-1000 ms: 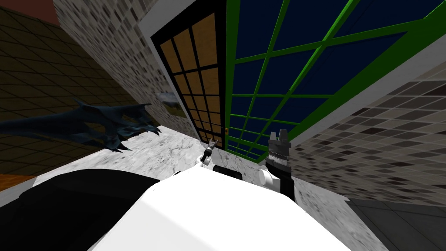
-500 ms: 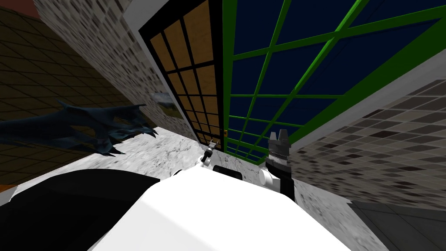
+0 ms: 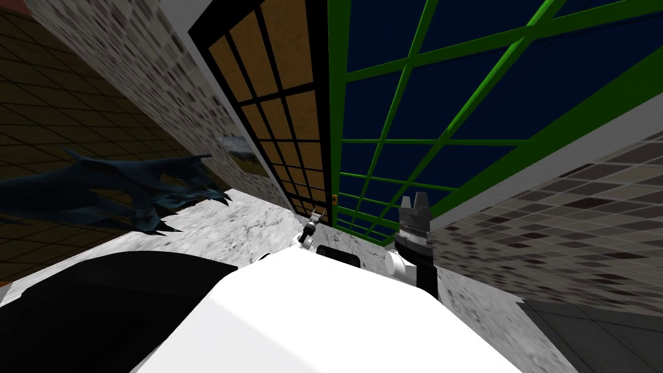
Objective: Pull the door open
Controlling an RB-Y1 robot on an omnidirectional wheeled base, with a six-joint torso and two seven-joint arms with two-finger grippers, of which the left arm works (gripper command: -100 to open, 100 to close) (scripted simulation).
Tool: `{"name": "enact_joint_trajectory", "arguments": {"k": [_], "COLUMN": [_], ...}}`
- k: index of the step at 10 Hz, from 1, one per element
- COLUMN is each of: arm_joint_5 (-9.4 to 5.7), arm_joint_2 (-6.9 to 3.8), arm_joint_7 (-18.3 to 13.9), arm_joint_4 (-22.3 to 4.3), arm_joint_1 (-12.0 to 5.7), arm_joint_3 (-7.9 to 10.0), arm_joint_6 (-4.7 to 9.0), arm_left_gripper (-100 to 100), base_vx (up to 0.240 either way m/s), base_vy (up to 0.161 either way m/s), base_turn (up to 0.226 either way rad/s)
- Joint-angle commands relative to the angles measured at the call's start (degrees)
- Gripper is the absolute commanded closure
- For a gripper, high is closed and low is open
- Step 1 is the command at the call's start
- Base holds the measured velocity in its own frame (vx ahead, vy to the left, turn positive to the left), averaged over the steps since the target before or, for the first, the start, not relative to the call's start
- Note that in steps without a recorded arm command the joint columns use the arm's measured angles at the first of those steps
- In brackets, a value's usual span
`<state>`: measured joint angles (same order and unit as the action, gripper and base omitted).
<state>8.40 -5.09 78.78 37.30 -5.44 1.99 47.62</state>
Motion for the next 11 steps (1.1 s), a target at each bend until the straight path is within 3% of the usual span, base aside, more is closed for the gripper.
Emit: {"name": "enact_joint_trajectory", "arguments": {"k": [1,2,3,4,5,7,8,10,11], "arm_joint_5": [-0.1,-0.07,0.33,0.33,0.76,0.76,1.21,1.21,1.73], "arm_joint_2": [-0.48,-0.51,-0.96,-0.96,-1.35,-1.35,-1.7,-1.7,-2.03], "arm_joint_7": [0.09,0.1,0.27,0.27,0.45,0.45,0.63,0.63,0.83], "arm_joint_4": [-2.86,-3.14,-4.06,-4.06,-4.95,-4.95,-5.82,-5.82,-6.73], "arm_joint_1": [-0.93,-0.8,0.75,0.75,2.21,2.21,3.57,3.57,4.96], "arm_joint_3": [0.75,0.85,2.22,2.22,3.65,3.65,5.11,5.11,6.73], "arm_joint_6": [0.91,0.9,0.78,0.78,0.67,0.67,0.56,0.56,0.44], "arm_left_gripper": [-100,-100,-100,-100,-100,-100,-100,-100,-100], "base_vx": [-0.149,-0.09,-0.13,-0.132,-0.146,-0.086,-0.079,-0.064,-0.098], "base_vy": [-0.028,-0.02,-0.054,-0.04,-0.03,-0.016,-0.019,-0.008,-0.014], "base_turn": [0.026,-0.001,0.016,0.017,0.02,0.002,0.002,0.008,0.001]}}
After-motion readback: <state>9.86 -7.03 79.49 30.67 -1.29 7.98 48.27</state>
